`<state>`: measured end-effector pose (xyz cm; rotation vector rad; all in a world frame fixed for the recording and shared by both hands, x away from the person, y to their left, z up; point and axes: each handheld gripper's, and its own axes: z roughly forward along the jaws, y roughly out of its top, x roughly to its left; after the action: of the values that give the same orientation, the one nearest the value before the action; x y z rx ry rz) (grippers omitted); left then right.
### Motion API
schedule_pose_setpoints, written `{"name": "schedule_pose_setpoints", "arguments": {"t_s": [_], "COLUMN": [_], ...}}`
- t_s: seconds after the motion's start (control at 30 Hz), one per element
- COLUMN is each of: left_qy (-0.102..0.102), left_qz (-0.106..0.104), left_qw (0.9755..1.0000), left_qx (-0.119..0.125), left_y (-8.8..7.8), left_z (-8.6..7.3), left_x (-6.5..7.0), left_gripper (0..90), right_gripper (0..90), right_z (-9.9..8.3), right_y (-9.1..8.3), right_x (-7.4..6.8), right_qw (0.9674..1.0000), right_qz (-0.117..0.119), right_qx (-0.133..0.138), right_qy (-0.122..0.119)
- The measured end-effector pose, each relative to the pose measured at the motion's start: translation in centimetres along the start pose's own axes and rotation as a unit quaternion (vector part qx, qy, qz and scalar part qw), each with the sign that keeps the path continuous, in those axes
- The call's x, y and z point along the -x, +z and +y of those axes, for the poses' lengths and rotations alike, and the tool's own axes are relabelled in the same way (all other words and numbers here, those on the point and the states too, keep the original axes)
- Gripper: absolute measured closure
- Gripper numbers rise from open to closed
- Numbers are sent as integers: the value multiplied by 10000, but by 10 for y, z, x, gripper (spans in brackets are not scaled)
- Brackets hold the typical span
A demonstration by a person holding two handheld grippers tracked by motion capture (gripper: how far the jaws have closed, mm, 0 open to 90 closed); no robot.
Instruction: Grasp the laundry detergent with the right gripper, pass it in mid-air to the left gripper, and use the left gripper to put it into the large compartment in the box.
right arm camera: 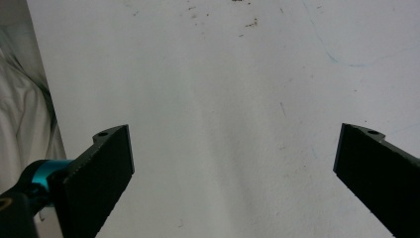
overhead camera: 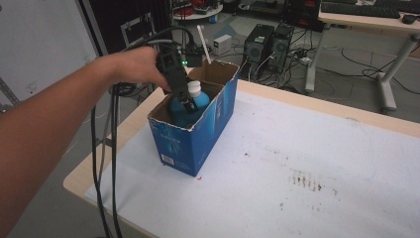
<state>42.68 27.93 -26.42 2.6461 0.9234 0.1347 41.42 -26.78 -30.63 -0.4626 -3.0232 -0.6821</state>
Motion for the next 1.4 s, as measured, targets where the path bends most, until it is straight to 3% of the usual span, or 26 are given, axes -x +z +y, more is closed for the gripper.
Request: {"name": "schedule_pose_setpoints", "arguments": {"t_s": [0.17,0.33,0.6,0.63,1.0,1.07,1.1,1.17,1.27,1.3,1.33,1.4], "left_qy": [-27,-17,90,220,729,729,861,985,1234,1234,1458,1575], "left_qz": [24,130,155,116,166,166,150,67,-143,-143,-233,-318], "left_qw": [9991,9977,9957,9953,9940,9940,9936,9930,9911,9911,9883,9863], "left_qx": [417,663,914,938,796,796,714,646,477,477,392,371], "left_y": [-23,-48,-62,-63,-59,-59,-54,-49,-40,-40,-30,-24], "left_z": [4,10,27,35,81,81,92,98,109,109,116,121], "left_x": [3,7,21,29,65,65,74,80,88,88,97,103], "left_gripper": [250,234,183,183,183,182,182,182,183,183,183,182], "right_gripper": [14,14,14,14,14,14,14,15,14,14,14,14], "right_z": [2,3,3,3,2,2,2,2,3,3,3,4], "right_y": [1,-1,-2,-2,-5,-5,-5,-5,-6,-6,-6,-6], "right_x": [-2,-3,-4,-4,-7,-7,-7,-8,-9,-9,-9,-12], "right_qw": [10000,10000,10000,10000,9999,9999,9999,9999,9999,9999,9998,9998], "right_qz": [7,-10,-26,-27,-61,-71,-71,-91,-85,-85,-96,-110], "right_qx": [9,36,57,64,111,116,116,132,142,142,152,163], "right_qy": [-51,25,3,-8,-14,-33,-33,-22,-6,-6,6,-19]}}
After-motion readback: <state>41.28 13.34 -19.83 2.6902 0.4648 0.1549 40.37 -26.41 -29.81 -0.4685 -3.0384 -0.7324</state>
